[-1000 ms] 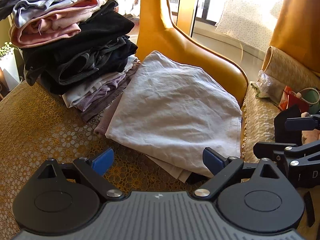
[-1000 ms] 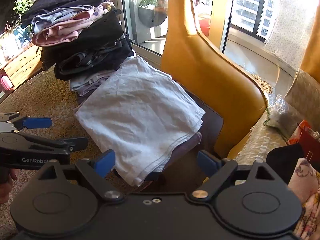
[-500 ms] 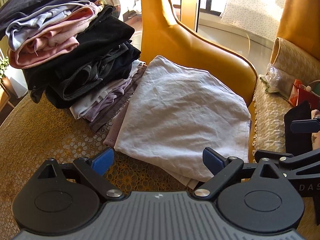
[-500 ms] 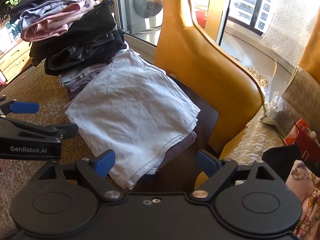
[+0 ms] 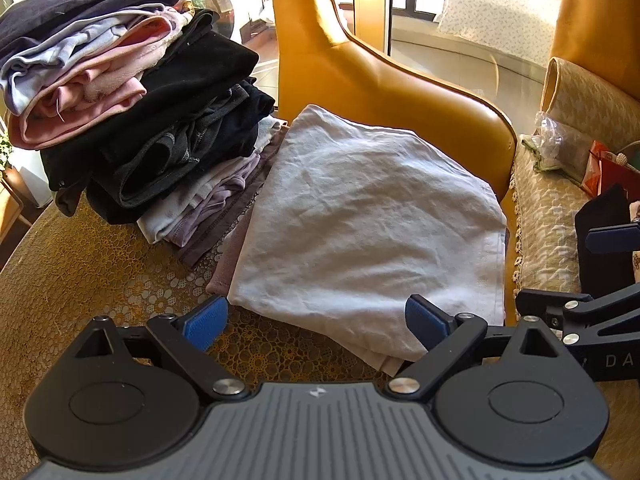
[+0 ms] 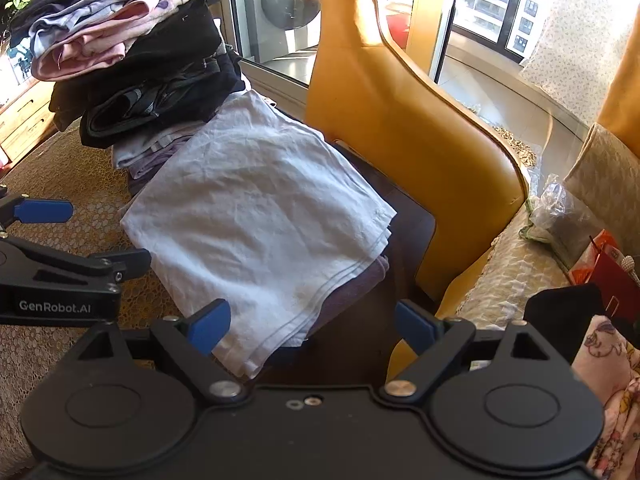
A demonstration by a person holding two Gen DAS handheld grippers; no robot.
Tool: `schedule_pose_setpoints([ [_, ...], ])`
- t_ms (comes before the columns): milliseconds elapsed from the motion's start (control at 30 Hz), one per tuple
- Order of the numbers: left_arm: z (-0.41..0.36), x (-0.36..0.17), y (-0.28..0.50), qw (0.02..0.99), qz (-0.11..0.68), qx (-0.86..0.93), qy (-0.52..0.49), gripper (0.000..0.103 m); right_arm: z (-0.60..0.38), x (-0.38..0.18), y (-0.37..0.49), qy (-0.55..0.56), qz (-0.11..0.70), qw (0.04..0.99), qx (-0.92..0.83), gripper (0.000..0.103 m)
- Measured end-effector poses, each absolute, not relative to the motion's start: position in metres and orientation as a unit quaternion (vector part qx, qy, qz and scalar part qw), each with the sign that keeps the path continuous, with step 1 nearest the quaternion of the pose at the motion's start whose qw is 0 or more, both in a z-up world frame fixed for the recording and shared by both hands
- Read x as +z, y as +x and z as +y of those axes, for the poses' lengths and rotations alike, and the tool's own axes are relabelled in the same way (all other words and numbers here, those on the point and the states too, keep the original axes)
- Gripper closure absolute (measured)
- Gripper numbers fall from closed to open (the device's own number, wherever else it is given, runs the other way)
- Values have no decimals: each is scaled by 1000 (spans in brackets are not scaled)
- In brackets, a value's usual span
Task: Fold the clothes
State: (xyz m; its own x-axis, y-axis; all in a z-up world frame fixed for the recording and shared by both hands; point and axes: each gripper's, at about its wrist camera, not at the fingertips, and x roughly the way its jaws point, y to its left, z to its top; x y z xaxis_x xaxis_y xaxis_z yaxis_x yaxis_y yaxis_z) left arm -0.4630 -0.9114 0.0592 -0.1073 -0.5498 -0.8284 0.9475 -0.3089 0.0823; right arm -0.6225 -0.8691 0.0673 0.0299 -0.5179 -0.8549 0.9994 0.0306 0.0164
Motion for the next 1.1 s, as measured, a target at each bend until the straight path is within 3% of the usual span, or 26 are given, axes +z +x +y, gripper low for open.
schedule_pose_setpoints([
  [1100,-919,52,-452,545,250,-696,396,7,-880,59,-630,350,355,617,-609,0],
])
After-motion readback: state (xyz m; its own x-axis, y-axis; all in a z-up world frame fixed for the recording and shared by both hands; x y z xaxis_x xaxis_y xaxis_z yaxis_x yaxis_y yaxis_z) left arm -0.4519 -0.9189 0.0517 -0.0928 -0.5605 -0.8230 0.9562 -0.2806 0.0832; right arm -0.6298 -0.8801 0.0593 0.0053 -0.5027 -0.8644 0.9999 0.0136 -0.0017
